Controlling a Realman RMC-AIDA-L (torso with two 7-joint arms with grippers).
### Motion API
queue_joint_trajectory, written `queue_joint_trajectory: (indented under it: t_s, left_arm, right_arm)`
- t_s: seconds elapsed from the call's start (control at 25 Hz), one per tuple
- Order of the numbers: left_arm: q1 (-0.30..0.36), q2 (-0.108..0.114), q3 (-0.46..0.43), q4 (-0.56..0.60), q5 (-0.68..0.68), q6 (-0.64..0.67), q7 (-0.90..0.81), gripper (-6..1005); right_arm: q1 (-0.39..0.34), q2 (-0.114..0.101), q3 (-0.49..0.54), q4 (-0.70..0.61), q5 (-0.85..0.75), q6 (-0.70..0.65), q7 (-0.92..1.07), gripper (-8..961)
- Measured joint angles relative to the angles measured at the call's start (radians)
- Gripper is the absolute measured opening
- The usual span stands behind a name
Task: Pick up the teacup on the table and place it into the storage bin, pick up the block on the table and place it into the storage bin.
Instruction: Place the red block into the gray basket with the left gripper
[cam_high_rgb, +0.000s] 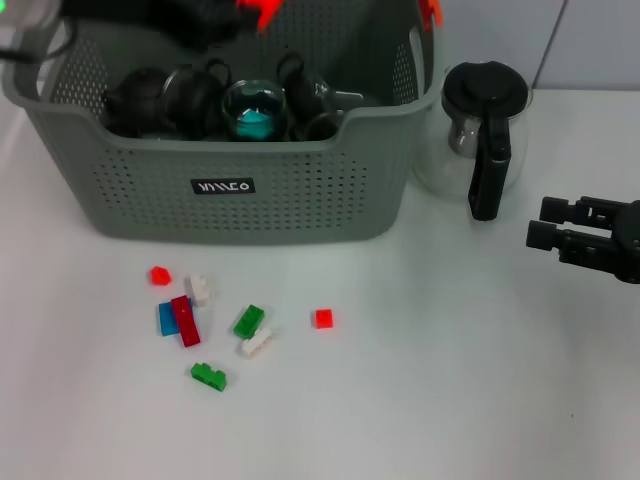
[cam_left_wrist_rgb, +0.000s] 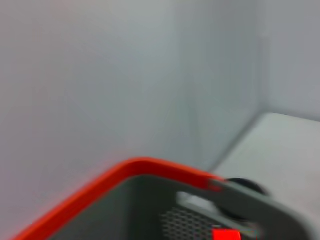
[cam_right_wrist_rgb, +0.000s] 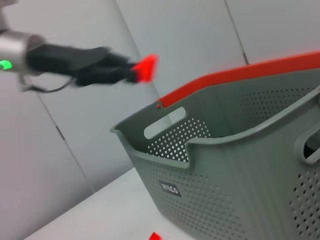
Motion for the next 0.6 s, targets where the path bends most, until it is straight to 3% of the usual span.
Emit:
queue_joint_trajectory:
  t_s: [0.08,0.28,0.44,0.6]
  left_arm:
    - [-0.034,0.007,0.059,-0.101,0.077,-0.148,-0.046,230]
    - [-0.152,0.021,0.106,-0.386,0.245,-0.364,-0.080,238]
    - [-0.224,0.008,0.145,-0.567,0.399,-0.505,-0.099,243]
    - [-0.258,-0.008,0.201,-0.659,0.498,-0.588,-0.111,249]
  right_arm:
    - [0.000,0.000,-0.001,0.000,0.000,0.001,0.000,606]
    - [0.002,0.001,-0.001,0.001,0.002,0.001,0.000,606]
    - [0.007,0.002,0.001,0.001,0.002,0.001,0.000,606]
    - [0.008,0.002,0.004,0.001,0.002,0.002,0.000,606]
